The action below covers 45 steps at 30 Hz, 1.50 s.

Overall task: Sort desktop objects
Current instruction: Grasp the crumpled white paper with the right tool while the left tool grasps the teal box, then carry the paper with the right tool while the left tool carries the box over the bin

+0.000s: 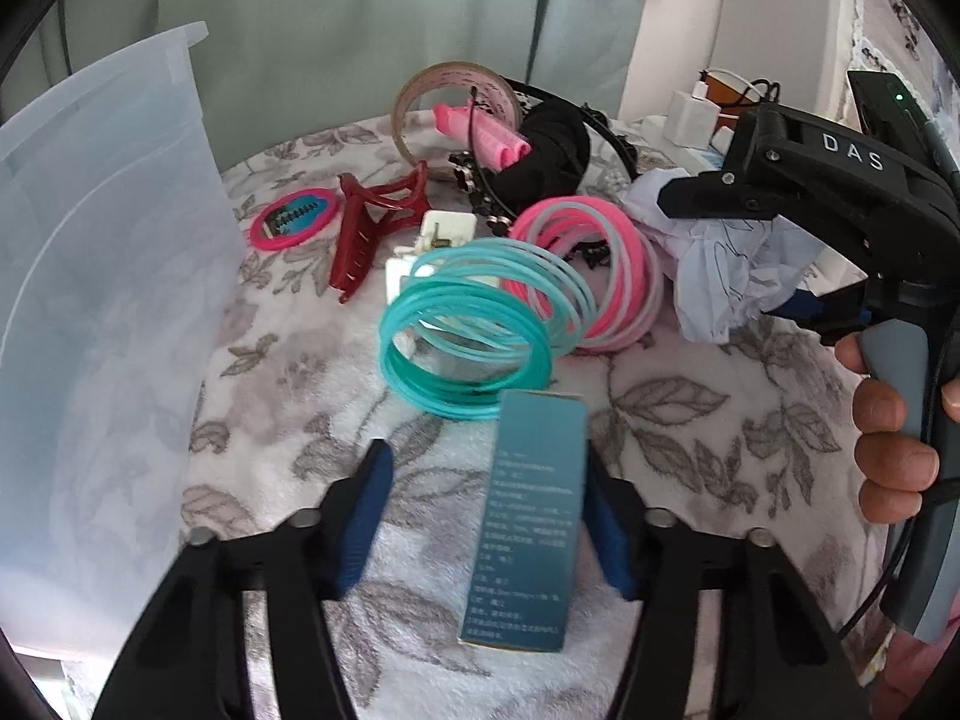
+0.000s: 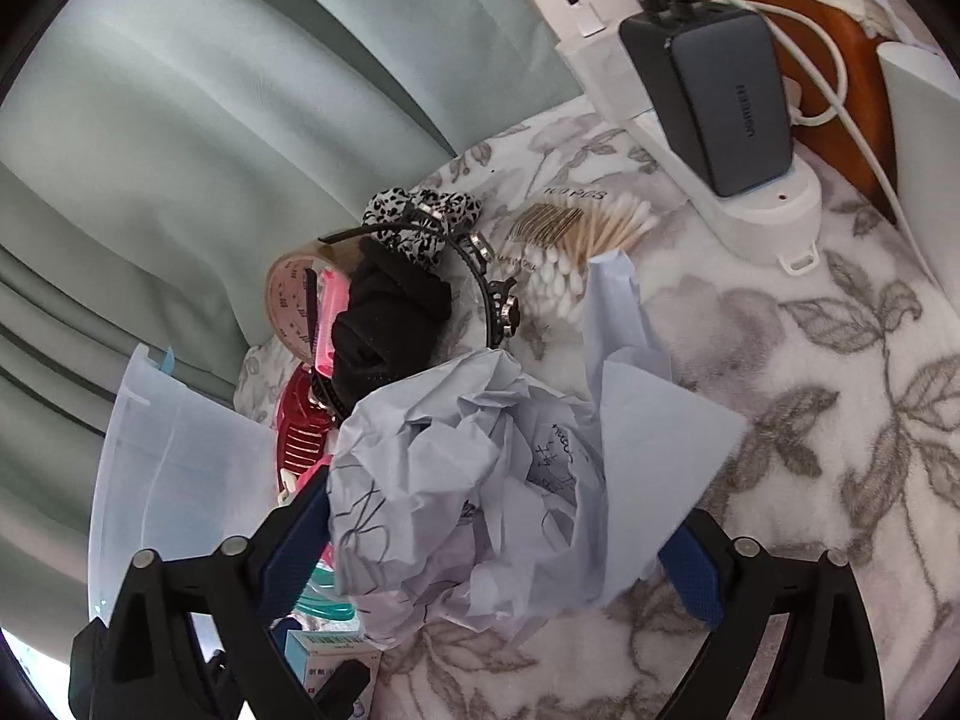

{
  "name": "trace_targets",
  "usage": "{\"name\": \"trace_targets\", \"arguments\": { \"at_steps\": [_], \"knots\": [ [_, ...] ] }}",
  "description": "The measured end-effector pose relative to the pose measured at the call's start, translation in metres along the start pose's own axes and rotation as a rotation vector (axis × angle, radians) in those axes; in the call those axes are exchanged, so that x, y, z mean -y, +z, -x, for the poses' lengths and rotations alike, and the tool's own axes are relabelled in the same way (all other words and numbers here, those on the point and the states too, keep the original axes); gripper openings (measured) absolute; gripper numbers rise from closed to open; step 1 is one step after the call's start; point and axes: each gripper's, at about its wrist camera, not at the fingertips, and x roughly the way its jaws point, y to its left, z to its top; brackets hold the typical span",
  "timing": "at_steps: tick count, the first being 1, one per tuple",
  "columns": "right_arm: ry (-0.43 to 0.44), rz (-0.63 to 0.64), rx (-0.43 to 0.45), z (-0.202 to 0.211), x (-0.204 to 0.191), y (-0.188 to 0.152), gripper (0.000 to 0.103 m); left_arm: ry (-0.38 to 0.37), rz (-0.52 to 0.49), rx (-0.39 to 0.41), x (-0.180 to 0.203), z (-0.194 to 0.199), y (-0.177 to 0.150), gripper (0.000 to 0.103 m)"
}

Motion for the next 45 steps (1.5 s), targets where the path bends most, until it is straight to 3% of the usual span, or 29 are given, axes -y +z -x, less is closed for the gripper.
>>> {"name": "trace_targets", "arguments": {
  "at_steps": [2,8,25,31,38,42,45],
  "knots": [
    [0.002,-0.007,0.005,0.003,0.0,-0.001,0.089,-0.018,-0.003,-0.003,0.0,0.002,-0.002,0.045],
    [0.019,-0.031,0.02,0.012,0.004,-0.005,0.081,-0.036,-0.003,0.0,0.001,0.01,-0.006,0.032],
    [0.043,-0.051,0.116,0.066,0.0,-0.014,0.078,-0.069,0.023,0.065,-0.008,0.041,-0.016,0.026],
    [0.076,0.022,0.174,0.098,-0.031,-0.019,0.078,-0.114,0.032,0.164,-0.013,0.075,-0.016,0.026],
    [0.131,0.139,0.231,0.13,-0.083,-0.022,0.078,-0.162,0.042,0.354,-0.03,0.138,0.001,0.026],
    [0.191,0.245,0.265,0.144,-0.128,-0.022,0.078,-0.125,0.094,0.523,-0.063,0.189,0.008,0.026],
    [0.252,0.325,0.26,0.146,-0.164,-0.025,0.078,-0.064,0.162,0.586,-0.095,0.21,0.005,0.026]
  ]
}}
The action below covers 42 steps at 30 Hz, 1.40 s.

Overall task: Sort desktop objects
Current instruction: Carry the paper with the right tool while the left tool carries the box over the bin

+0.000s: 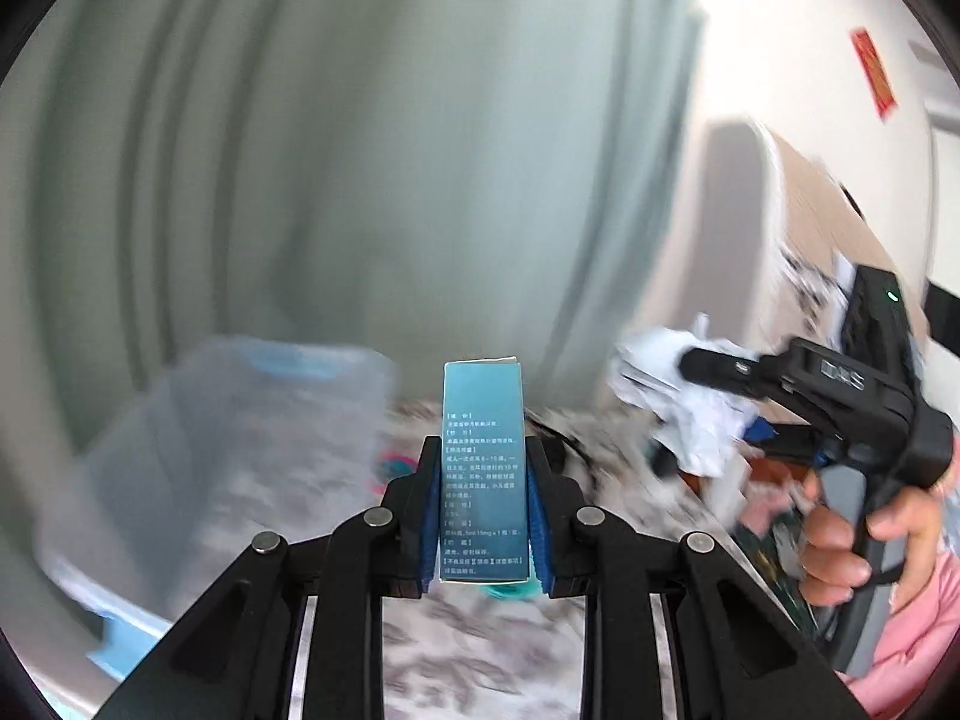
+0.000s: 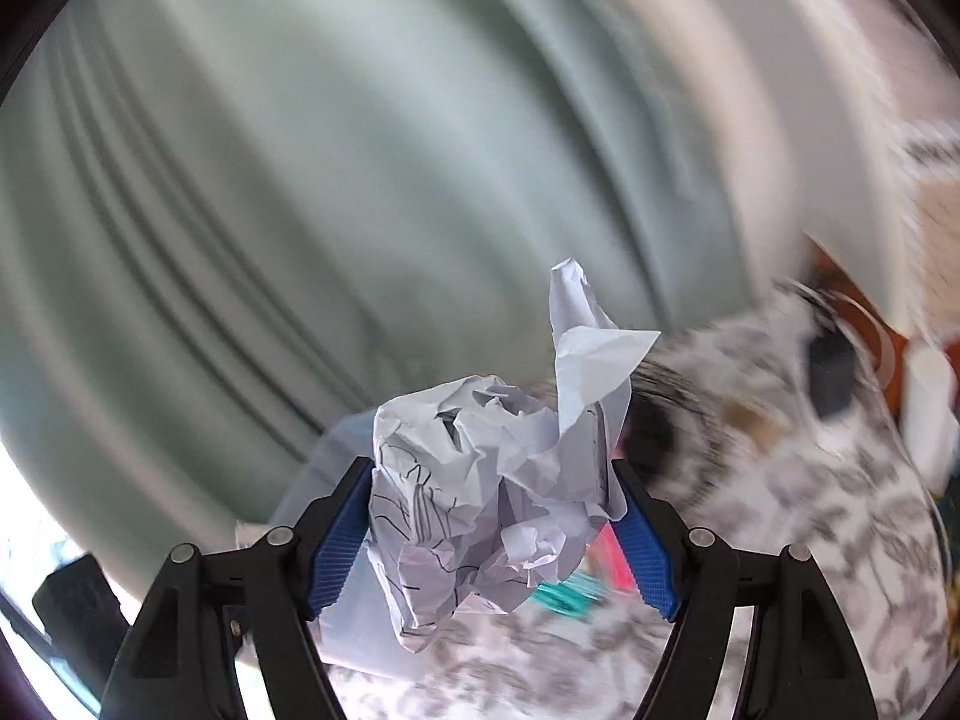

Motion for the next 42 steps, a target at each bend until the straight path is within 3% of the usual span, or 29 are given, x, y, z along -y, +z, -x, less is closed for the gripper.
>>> {"name": "trace_targets", "arguments": {
  "at_steps": [6,14,24,34,42],
  "knots": [
    [0.129,0.113,-0.079,-0.042,-0.064,-0.003,0.078,0.162,0.129,-0.01,-0.064,0.005,-0.003,0.026],
    [0.217,0.236,-0.212,-0.11,-0.13,-0.022,0.078,0.266,0.186,-0.064,-0.11,-0.011,-0.003,0.026],
    [0.155,0.288,-0.406,-0.195,-0.143,-0.027,0.078,0.345,0.202,-0.152,-0.136,-0.049,0.003,0.026],
    [0.077,0.295,-0.458,-0.212,-0.14,-0.036,0.078,0.391,0.19,-0.211,-0.15,-0.071,0.001,0.026],
    [-0.003,0.419,-0.513,-0.211,-0.169,-0.048,0.078,0.402,0.189,-0.273,-0.164,-0.084,0.001,0.026]
  ]
}}
